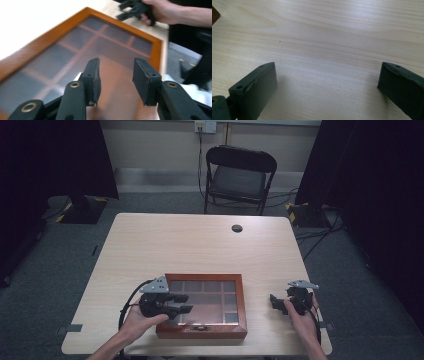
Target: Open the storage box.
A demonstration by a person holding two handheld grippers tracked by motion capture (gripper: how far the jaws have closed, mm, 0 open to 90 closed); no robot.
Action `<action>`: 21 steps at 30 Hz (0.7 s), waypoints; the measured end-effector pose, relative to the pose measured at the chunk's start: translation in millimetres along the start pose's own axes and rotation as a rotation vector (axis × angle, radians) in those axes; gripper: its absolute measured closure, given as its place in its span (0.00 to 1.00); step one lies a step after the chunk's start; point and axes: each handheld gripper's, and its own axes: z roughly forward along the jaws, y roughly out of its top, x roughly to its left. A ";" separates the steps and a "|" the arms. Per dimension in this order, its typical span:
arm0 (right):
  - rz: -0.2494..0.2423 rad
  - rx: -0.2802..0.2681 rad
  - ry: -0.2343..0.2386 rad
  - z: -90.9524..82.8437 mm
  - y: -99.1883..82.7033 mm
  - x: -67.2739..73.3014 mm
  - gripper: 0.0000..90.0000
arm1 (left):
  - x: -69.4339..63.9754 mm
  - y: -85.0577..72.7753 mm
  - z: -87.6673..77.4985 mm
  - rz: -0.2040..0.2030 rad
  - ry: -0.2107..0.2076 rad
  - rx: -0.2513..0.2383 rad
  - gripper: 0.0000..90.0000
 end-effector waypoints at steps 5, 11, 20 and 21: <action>0.000 0.000 0.000 0.0 0.0 0.0 0.01 | -15.7 0.4 11.7 0.014 -0.041 0.027 0.68; 0.000 0.000 0.000 0.0 0.0 0.0 0.01 | -22.8 0.9 21.4 0.027 -0.093 0.039 0.77; 0.000 0.000 0.000 0.0 0.0 0.0 0.01 | -32.2 -4.3 31.7 0.067 -0.128 0.089 0.89; 0.000 0.000 0.000 0.0 0.0 0.0 0.01 | -34.3 -3.9 33.2 0.071 -0.125 0.097 0.89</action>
